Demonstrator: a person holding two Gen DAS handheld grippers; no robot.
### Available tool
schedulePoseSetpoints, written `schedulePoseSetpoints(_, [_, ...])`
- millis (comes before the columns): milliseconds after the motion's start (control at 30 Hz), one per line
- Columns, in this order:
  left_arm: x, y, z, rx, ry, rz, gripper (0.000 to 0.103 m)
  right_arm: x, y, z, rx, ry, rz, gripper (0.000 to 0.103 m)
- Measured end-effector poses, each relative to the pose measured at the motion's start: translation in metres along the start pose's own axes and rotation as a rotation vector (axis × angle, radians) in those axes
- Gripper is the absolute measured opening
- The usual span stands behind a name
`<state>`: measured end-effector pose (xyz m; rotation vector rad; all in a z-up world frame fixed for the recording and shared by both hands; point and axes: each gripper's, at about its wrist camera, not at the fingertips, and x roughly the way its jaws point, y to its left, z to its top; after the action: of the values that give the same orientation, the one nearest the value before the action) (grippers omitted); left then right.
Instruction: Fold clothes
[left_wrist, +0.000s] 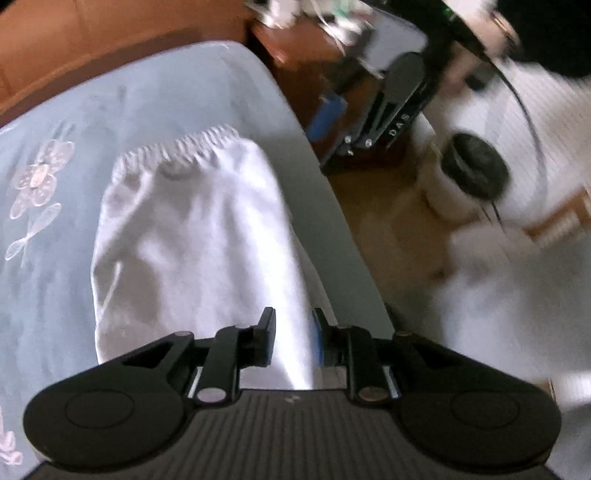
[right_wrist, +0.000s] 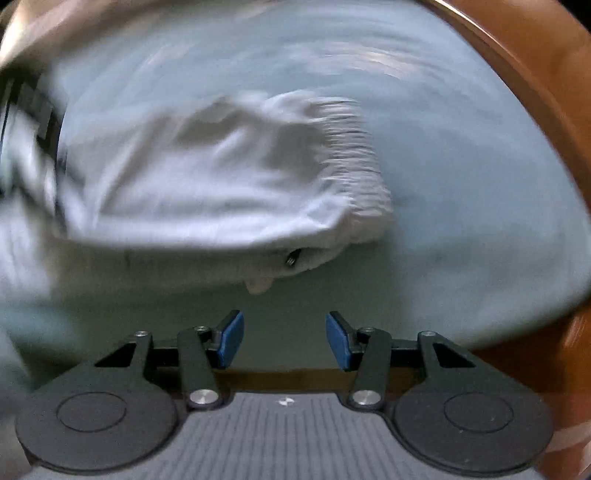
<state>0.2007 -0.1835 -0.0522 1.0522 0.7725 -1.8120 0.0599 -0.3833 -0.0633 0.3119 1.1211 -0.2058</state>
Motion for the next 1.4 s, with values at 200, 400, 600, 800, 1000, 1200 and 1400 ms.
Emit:
schedulePoseSetpoints(200, [0.035,0.002,0.004,-0.071,-0.015,-0.051,0.019,0.005,-0.032,0.003,0.381,-0.165,0.09,0.055])
schedulePoseSetpoints(400, [0.062,-0.003,0.004,-0.098,-0.016,-0.083,0.019,0.01,-0.048,0.01,0.624,-0.313,0.176,0.054])
schedulePoseSetpoints(600, [0.077,0.007,-0.002,-0.174,-0.033,-0.116,0.021,0.041,-0.027,0.028,0.486,-0.213,0.138,0.056])
schedulePoseSetpoints(800, [0.069,-0.003,-0.011,-0.228,-0.048,-0.132,0.037,0.052,-0.011,0.041,0.361,-0.121,0.064,0.058])
schedulePoseSetpoints(1000, [0.025,0.023,-0.013,-0.307,-0.113,-0.039,0.037,0.034,0.006,0.084,0.228,-0.172,0.101,0.063])
schedulePoseSetpoints(1200, [0.014,0.077,-0.039,-0.446,-0.11,0.173,0.037,0.062,0.019,0.15,0.223,-0.192,0.286,0.063])
schedulePoseSetpoints(1400, [0.024,0.077,-0.088,-0.649,-0.041,0.149,0.037,0.125,0.021,0.181,0.22,-0.056,0.303,0.061])
